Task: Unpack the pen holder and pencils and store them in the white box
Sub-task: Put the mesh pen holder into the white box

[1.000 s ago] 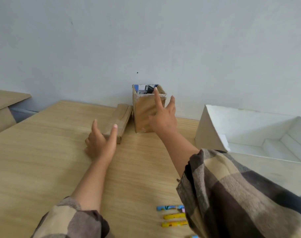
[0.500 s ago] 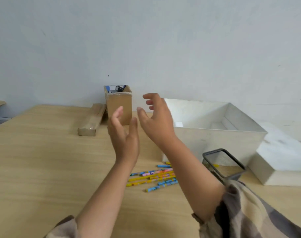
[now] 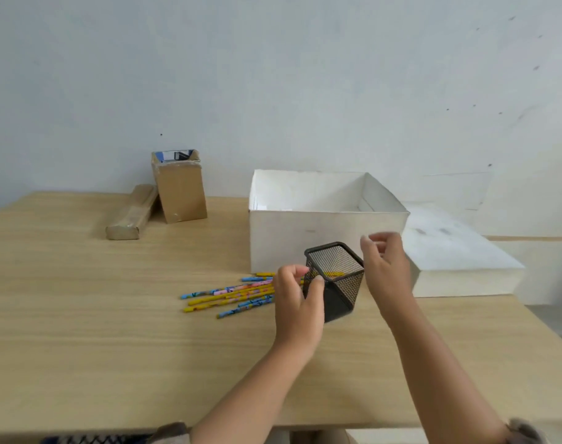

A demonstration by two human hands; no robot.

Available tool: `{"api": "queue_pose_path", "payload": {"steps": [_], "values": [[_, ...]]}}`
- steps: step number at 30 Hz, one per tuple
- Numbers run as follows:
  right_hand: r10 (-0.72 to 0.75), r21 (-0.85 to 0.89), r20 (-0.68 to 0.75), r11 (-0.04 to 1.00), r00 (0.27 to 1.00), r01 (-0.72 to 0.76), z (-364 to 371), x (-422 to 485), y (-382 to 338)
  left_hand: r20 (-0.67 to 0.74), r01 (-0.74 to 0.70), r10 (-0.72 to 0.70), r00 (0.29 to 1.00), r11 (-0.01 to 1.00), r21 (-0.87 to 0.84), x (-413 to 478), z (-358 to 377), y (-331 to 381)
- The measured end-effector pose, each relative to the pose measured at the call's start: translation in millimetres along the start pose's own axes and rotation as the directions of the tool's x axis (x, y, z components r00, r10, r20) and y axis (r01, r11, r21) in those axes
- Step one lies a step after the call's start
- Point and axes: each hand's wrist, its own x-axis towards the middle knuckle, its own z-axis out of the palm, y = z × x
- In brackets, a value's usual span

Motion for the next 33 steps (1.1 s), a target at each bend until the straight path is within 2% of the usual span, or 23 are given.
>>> {"api": "queue_pose_path", "payload": {"steps": [3, 5, 7, 12, 16, 21, 26, 29, 33], "values": [[0.165, 0.021, 0.161, 0.985, 0.973, -0.171, -2.8, -8.8, 21.3, 0.013, 0.036, -0.036, 0.999, 0.999, 0.002, -11.5, 14.1, 0.7], [0.175, 0.052, 0.203, 0.981, 0.964, -0.189, -2.9, -13.4, 26.1, 0.02, 0.019, -0.019, 1.0, 1.0, 0.013, -16.7, 21.3, 6.0], [0.144, 0.074, 0.181, 0.984, 0.973, -0.16, -4.7, -15.4, 21.3, 0.014, -0.031, 0.031, 0.999, 0.999, 0.033, -20.1, 23.5, 13.4], [0.005, 0.16, 0.025, 0.987, 1.0, -0.008, -28.6, -5.9, -9.2, 0.022, -0.305, 0.305, 0.952, 0.95, 0.062, -15.8, 26.1, 53.3], [-0.116, 0.262, 0.024, 0.959, 0.993, 0.106, -47.8, 13.0, -51.2, 0.047, -0.374, 0.376, 0.926, 0.927, -0.036, 11.4, 28.3, 91.6], [-0.128, 0.281, 0.096, 0.955, 0.987, 0.097, -38.2, 73.7, -77.4, 0.101, -0.218, 0.231, 0.968, 0.969, -0.118, 90.1, 37.9, 115.8], [-0.064, 0.155, 0.247, 0.988, 0.967, 0.025, -3.9, 142.1, -74.0, 0.242, 0.054, -0.03, 0.97, 0.994, -0.09, 161.3, 47.9, 127.9], [0.023, 0.035, 0.373, 0.999, 0.928, -0.039, 15.5, 174.1, -64.7, 0.297, 0.191, -0.189, 0.936, 0.981, 0.023, 192.7, 56.1, 122.1], [0.173, -0.109, 0.491, 0.985, 0.854, -0.136, 31.2, 198.0, -49.7, 0.372, 0.385, -0.402, 0.837, 0.915, 0.121, 218.7, 69.7, 106.2]]}}
